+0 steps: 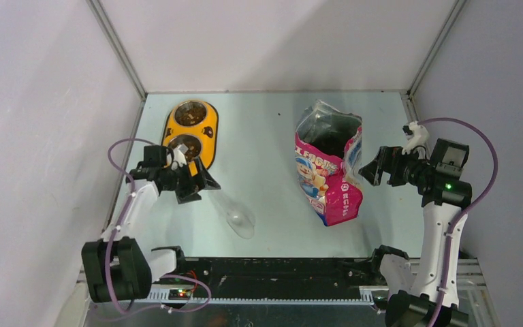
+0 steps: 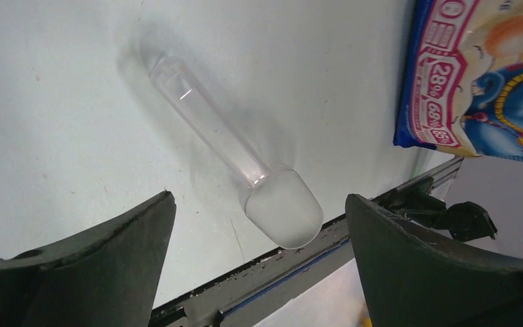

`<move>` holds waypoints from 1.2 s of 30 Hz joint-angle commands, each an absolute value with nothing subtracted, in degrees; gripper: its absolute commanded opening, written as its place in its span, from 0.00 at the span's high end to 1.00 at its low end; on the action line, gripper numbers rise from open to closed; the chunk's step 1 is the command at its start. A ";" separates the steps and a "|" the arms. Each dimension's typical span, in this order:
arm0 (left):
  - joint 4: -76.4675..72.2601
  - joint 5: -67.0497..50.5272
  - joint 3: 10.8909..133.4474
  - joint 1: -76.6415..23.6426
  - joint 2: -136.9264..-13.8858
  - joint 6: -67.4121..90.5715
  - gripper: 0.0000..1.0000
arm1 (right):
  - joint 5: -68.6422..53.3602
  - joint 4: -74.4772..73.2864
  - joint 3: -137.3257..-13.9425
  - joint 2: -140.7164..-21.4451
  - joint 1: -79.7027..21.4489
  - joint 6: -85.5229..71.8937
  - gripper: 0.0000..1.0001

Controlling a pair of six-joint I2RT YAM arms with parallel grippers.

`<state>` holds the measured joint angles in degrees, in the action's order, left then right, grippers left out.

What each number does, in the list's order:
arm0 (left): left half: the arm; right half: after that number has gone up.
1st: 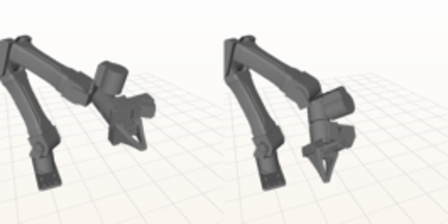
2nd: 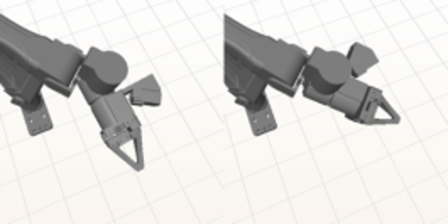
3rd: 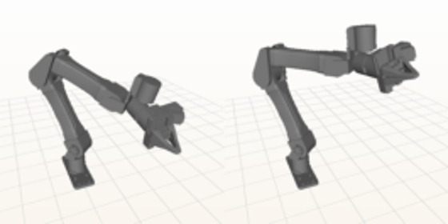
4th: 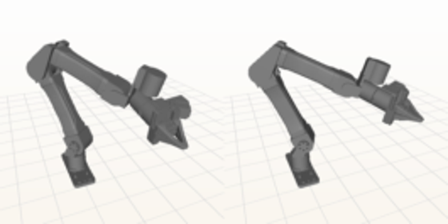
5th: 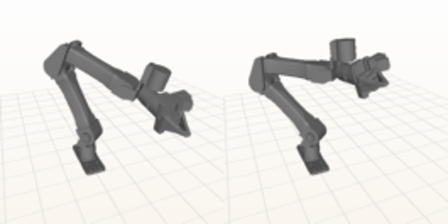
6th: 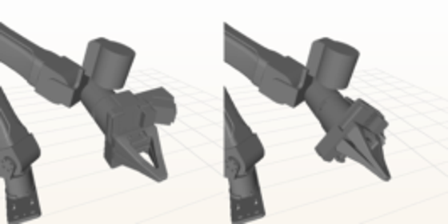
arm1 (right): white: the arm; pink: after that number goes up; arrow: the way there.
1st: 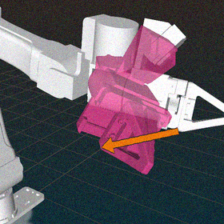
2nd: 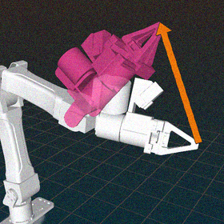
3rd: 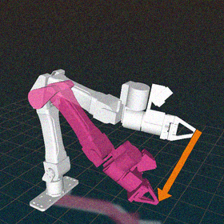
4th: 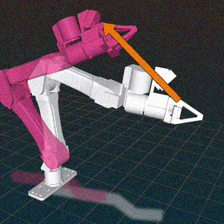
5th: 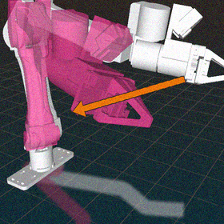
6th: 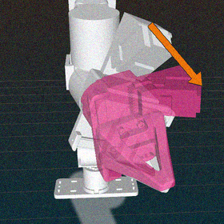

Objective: Serve the pet food

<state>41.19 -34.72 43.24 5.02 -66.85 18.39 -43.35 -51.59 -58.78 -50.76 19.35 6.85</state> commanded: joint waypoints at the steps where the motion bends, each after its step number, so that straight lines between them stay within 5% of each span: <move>1: 43.18 -38.11 48.17 5.30 -62.03 15.56 0.00 | -44.26 -49.86 -59.23 -48.95 19.34 7.20 0.00; 20: 51.55 -39.59 56.93 3.77 -49.60 0.83 0.00 | -41.57 -57.14 -82.49 -50.88 17.13 4.62 0.02; 27: 61.67 -31.42 65.97 0.47 -52.40 -14.63 0.00 | -39.95 -60.66 -92.60 -57.72 3.28 11.04 0.14; 36: 58.14 -44.36 69.69 0.44 -50.94 -8.90 0.02 | -28.85 -63.39 -94.98 -63.63 -15.39 20.32 0.28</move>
